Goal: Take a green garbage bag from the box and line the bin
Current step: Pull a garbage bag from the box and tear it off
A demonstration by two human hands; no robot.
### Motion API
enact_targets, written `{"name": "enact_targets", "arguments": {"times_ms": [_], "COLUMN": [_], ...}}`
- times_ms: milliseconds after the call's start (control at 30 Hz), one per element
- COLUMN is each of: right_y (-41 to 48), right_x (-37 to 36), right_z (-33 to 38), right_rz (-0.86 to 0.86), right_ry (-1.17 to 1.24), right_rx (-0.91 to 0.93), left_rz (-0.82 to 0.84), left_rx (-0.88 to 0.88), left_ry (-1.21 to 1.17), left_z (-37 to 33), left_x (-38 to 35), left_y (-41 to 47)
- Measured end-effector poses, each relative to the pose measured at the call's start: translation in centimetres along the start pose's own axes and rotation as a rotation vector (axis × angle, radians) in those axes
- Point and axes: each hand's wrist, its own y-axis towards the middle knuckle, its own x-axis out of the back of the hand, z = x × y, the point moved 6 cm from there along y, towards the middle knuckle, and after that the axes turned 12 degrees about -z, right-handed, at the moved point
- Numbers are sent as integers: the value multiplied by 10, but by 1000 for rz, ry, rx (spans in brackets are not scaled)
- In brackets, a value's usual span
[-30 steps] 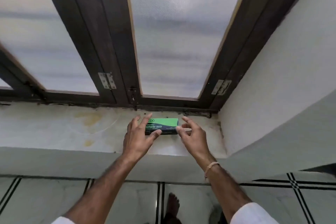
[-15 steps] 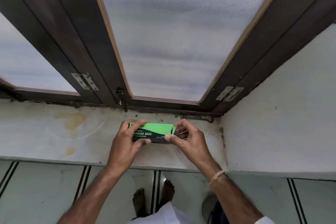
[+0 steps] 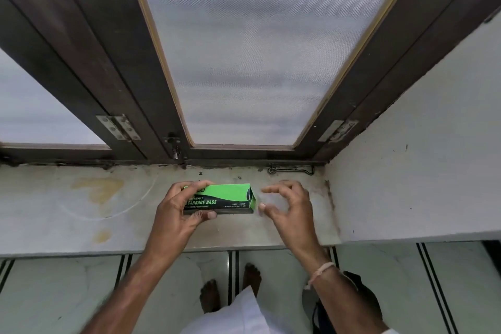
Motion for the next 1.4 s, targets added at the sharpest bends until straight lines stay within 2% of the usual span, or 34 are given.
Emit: {"name": "enact_targets", "arguments": {"times_ms": [33, 100, 200, 367, 533, 733, 900, 1067, 1167, 1300, 1400], "right_y": [-3, -10, -19, -22, -19, -20, -18, -17, -22, -22, -17], "right_x": [4, 9, 4, -7, -9, -1, -8, -10, -16, -21, -21], "right_z": [8, 24, 35, 23, 21, 22, 15, 14, 10, 2, -2], "right_rz": [-65, -125, -38, 6, 126, 80, 170, 198, 258, 285, 316], "right_ry": [-55, 39, 183, 288, 367, 453, 533, 470, 494, 585, 650], "right_rx": [99, 205, 237, 92, 40, 8, -127, -99, -153, -264, -295], "left_rz": [-3, -20, -40, -41, -19, -48, -28, -1, 0, -32, -41], "left_rx": [-1, -3, -9, -11, -10, 4, -9, -53, -127, -314, -369], "left_ry": [9, 28, 41, 24, 30, 42, 41, 79, 183, 445, 519], "left_z": [2, 5, 5, 0, 2, 0, -10, -22, -36, -59, -69], "left_x": [1, 4, 6, 6, 8, 9, 6, 5, 7, 8, 5], "left_y": [0, 0, 0, -3, -3, -2, -4, -6, -3, 2, 5]}}
